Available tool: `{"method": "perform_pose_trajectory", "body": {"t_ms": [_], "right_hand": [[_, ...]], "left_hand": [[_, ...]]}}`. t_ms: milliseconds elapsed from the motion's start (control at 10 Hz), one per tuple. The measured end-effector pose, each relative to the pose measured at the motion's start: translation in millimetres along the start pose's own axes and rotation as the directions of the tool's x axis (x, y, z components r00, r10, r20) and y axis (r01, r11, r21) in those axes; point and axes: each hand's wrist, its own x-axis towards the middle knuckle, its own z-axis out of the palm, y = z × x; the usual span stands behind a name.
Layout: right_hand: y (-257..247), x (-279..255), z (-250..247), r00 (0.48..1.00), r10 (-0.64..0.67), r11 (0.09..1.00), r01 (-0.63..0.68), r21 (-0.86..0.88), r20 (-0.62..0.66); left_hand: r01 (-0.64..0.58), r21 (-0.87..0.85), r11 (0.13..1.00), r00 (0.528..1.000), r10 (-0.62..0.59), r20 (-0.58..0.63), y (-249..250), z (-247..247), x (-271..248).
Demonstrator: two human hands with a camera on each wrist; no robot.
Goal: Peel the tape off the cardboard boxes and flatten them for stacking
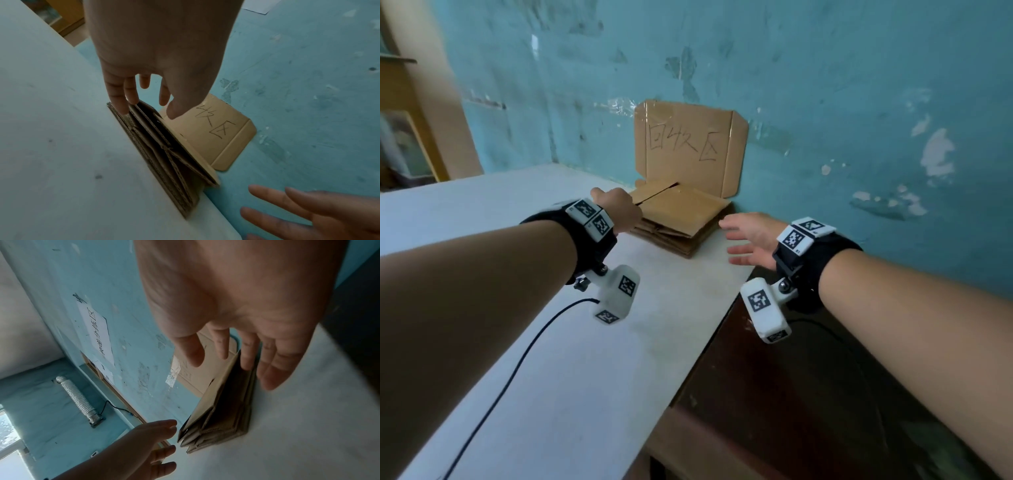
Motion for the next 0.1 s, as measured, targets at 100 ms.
{"method": "perform_pose_trajectory", "body": {"t_ms": [100], "right_hand": [[10.3, -34.5, -32.4, 0.999, -0.027, 0.999, 0.026, -0.044, -0.020]], "left_hand": [[-0.103, 0.015, 0.995, 0.990, 0.101, 0.103, 18.4, 5.9, -28.0]]}}
